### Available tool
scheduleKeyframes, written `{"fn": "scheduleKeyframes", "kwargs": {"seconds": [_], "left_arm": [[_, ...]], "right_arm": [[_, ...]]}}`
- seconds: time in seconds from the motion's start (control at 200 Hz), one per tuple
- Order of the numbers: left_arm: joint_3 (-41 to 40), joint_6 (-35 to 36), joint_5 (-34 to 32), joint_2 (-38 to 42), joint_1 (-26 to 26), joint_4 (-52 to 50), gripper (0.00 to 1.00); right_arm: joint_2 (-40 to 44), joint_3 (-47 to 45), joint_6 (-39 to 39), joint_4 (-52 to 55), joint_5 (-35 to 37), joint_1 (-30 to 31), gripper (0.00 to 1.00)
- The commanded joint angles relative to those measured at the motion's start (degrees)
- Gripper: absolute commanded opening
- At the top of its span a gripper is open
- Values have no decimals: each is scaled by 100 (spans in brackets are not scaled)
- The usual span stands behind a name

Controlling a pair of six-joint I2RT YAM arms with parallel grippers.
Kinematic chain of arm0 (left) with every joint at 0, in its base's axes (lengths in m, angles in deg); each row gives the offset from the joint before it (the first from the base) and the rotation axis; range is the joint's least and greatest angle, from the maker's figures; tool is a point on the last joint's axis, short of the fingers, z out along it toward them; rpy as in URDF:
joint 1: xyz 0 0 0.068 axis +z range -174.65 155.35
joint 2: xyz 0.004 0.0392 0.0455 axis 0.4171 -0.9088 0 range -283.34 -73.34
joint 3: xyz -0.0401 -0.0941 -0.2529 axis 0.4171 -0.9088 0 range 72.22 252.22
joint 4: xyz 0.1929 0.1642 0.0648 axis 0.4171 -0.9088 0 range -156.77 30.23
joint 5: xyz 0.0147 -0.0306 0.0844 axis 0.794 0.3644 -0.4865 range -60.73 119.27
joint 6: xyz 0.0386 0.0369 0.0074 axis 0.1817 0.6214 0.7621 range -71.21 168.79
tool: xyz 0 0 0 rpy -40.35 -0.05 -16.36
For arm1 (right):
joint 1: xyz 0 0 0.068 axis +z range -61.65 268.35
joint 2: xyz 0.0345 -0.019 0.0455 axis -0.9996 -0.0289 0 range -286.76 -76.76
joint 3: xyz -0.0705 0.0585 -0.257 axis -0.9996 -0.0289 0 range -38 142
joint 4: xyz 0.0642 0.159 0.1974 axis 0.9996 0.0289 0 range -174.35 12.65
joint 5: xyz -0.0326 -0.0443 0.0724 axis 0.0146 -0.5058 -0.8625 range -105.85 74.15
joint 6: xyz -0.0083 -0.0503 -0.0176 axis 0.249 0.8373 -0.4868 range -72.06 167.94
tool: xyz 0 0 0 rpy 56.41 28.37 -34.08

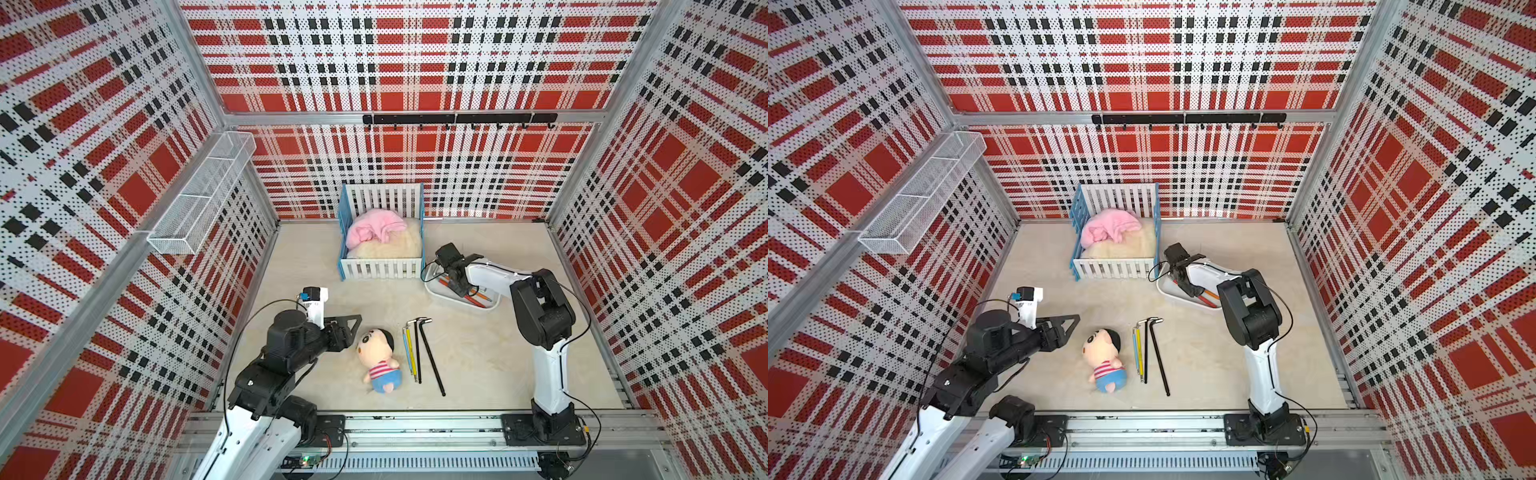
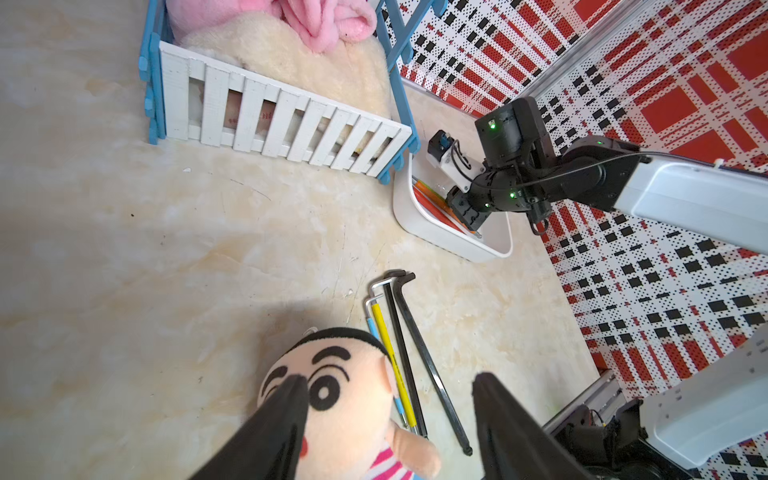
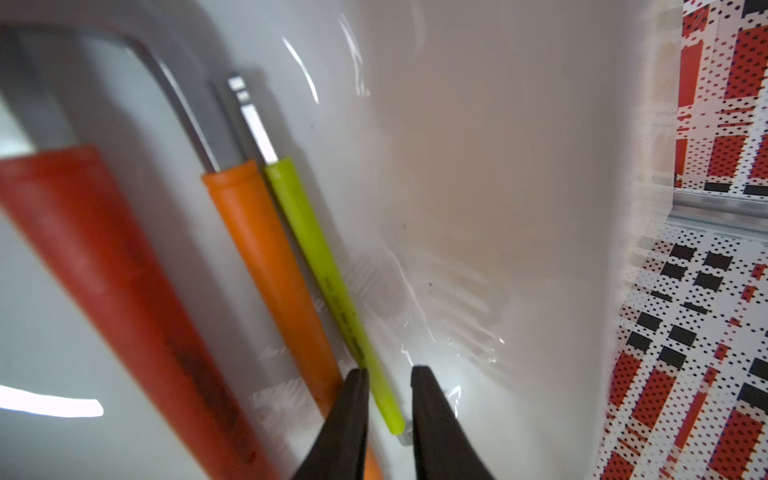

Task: Put the hex key on the desktop into the storage box
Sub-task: Place the Allen key in the storage box.

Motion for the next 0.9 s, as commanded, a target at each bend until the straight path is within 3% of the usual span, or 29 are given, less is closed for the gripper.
{"fn": "scheduleKeyframes", "kwargs": {"seconds": [0.0,0.185,0.316,0.611,0.736,0.897], "left_arm": [[3,109,74,10,57,14,68],[1,96,56,37,56,14,68],[-6,97,56,34,57,14,68],[-6,98,59,39,53,15,68],[-6,87,65,36,57,13,68],[-10,73,34,60,57,9,68]], "right_arm": [[152,180,-234,185,7,5,23],[562,557,-726,435,-153,48,21],[986,843,-1585,739,-665,251,21],[1901,105,-4197,1427,-1876,1366,20],[2075,-347,-4633,1430,-2440,2042,25],[1944,-678,-4844,1666,-2619,2705,34]]}}
